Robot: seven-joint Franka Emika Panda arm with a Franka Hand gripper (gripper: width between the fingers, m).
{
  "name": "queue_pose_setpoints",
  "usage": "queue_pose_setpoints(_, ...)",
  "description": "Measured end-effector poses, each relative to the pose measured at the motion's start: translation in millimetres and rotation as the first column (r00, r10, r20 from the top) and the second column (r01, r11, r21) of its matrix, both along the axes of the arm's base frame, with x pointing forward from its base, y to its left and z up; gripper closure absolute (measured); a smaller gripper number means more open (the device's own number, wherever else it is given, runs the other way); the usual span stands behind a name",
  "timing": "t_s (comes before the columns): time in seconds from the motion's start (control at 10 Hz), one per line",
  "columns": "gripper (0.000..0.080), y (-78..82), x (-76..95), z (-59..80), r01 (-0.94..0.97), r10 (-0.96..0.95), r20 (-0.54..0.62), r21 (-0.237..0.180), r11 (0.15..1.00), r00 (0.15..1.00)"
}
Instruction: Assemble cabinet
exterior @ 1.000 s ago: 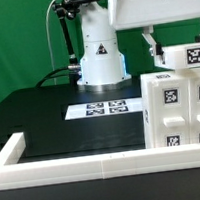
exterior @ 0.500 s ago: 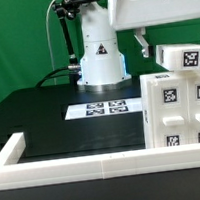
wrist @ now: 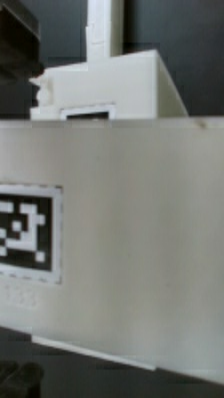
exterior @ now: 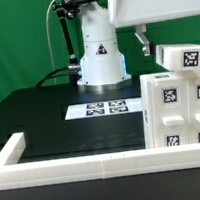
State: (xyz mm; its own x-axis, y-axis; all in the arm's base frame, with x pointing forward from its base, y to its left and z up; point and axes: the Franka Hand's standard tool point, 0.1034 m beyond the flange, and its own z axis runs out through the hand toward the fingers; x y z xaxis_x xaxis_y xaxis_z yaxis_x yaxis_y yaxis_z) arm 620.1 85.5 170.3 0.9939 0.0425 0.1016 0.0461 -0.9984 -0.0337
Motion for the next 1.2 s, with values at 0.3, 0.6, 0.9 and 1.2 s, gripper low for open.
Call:
queue_pose_setpoints(0.3, 0.0003, -1.3, 2.3, -1.3, 0.0, 0.0, 0.02, 0.001, 1.0, 1.0)
queue_pose_setpoints(0.6, 0.0099, -1.7, 1.4, -2.4, 0.004, -0.004, 0.013, 0.001, 1.0, 1.0)
queue_pose_setpoints(0.9, 0.0242, -2.1, 1.4, -2.5, 0.007, -0.007, 0.013, 0.001, 1.0, 1.0)
queue_pose_setpoints(1.2, 0.0242, -1.8, 1.5, -2.6, 0.051, -0.051, 0.011, 0.008, 0.999, 0.999)
